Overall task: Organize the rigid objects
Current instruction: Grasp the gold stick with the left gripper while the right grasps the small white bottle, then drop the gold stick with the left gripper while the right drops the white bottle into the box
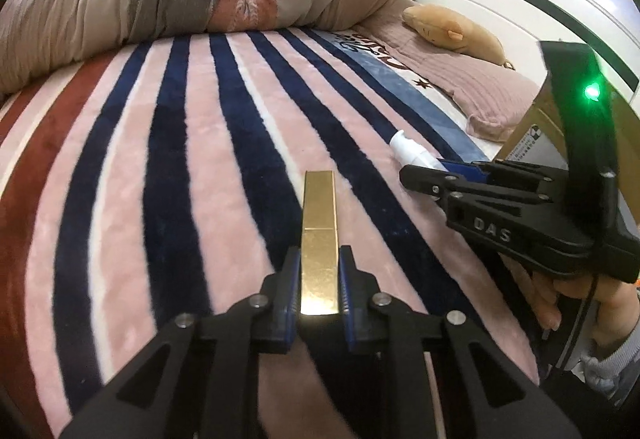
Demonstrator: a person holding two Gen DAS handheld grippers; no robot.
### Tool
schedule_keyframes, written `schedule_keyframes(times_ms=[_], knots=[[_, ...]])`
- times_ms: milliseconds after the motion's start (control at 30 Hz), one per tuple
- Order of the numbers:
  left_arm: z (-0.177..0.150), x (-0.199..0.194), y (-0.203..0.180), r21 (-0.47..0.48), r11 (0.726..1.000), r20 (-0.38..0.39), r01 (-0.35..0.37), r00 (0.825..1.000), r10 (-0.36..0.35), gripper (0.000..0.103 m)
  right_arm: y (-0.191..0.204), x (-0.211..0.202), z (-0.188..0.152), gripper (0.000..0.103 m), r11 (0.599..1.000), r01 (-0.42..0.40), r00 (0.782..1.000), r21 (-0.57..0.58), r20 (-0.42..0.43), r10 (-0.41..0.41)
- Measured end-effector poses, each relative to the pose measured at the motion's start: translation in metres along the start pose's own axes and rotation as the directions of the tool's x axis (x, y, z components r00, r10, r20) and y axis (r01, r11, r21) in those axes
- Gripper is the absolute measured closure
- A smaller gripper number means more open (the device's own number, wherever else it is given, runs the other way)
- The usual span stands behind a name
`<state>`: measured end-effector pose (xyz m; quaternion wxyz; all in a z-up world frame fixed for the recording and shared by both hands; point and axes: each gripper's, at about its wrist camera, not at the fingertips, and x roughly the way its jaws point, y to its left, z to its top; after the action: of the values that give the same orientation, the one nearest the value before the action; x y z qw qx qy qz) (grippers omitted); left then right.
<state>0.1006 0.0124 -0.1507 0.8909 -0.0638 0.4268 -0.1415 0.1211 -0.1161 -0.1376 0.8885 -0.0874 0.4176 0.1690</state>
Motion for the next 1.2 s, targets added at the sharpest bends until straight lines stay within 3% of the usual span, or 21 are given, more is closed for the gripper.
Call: schedule_keyframes(times_ms=[267, 467, 600, 767, 1000, 1200], knots=[[0.002, -0.073, -0.005, 0.009, 0.998, 0.100, -0.056, 0.993, 0.055, 0.088, 0.035, -0.070, -0.007, 0.083, 0.986, -0.135, 0.986, -0.093, 0.087, 0.143], [0.009, -0.138, -0.045, 0.071, 0.995, 0.194, -0.069, 0.980, 0.054, 0.088, 0.037, -0.150, -0.013, 0.083, 0.971, -0.195, 0.954, -0.137, 0.205, 0.221], [0.018, -0.165, -0.089, 0.137, 0.989, 0.240, -0.048, 0.971, 0.014, 0.088, 0.019, -0.200, -0.020, 0.083, 0.973, -0.188, 0.933, -0.132, 0.284, 0.219], [0.037, -0.169, -0.148, 0.219, 0.975, 0.261, -0.024, 0.965, -0.035, 0.088, -0.034, -0.244, -0.032, 0.083, 0.987, -0.149, 0.918, -0.067, 0.361, 0.163], [0.065, -0.146, -0.225, 0.332, 0.943, 0.228, 0.025, 0.968, -0.106, 0.088, -0.110, -0.249, -0.049, 0.083, 0.996, -0.084, 0.945, 0.024, 0.319, 0.072], [0.078, -0.104, -0.263, 0.374, 0.925, 0.135, 0.072, 0.982, -0.131, 0.088, -0.145, -0.217, -0.055, 0.082, 0.997, -0.036, 0.977, 0.066, 0.212, 0.021]])
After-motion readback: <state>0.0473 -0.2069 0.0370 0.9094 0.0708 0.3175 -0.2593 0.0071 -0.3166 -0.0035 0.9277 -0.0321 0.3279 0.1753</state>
